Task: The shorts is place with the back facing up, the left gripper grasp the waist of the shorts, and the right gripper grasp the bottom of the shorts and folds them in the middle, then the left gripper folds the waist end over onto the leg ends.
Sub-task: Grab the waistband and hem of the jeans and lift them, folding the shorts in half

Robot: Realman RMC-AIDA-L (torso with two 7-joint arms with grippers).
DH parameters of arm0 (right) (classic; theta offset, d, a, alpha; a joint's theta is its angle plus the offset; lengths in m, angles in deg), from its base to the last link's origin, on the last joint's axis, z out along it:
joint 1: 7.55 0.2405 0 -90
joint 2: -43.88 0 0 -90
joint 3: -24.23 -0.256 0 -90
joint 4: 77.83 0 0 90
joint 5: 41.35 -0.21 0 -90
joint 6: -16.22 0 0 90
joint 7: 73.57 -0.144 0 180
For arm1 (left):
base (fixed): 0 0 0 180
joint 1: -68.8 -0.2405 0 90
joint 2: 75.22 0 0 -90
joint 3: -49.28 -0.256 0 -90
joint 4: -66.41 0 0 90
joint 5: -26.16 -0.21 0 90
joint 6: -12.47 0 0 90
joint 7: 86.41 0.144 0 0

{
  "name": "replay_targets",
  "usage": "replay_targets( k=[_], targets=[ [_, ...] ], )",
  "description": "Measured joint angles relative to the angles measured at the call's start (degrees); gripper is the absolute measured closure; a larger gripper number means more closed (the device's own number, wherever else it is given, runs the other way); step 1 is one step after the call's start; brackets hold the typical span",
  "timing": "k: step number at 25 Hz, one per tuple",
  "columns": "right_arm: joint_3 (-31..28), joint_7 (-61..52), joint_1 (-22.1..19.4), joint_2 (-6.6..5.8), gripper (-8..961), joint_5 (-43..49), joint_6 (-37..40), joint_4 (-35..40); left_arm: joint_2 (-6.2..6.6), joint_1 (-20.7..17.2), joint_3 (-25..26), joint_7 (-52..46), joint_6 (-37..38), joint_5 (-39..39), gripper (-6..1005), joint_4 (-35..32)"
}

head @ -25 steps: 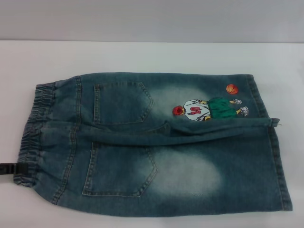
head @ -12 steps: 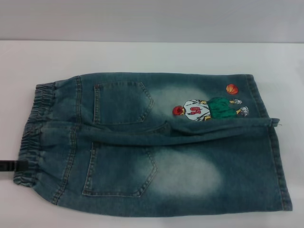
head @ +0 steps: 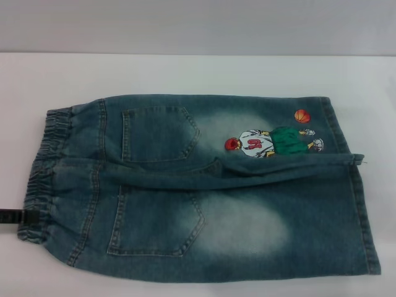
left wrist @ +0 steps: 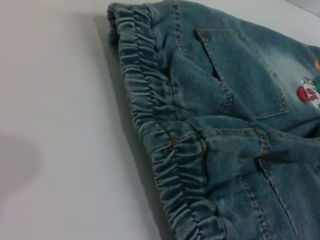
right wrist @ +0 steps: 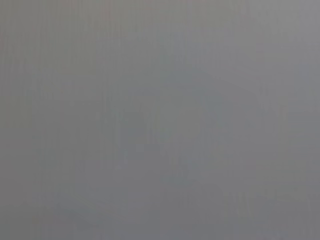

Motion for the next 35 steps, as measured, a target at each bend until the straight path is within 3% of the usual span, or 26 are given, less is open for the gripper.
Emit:
replay_targets(
  k=[10,35],
  targets=[
    [0.0,0.0,0.0,0.00,148,0.3,0.0,-0.1,0.12,-0.1,-0.1,0.0,0.2,-1.3,239,0.0],
    [0.0,0.0,-0.4,0.10,148,0.3,0.0,-0.2,-1.19,1.7,0.3,0.6,3.8,-2.2,246,-1.2]
  ],
)
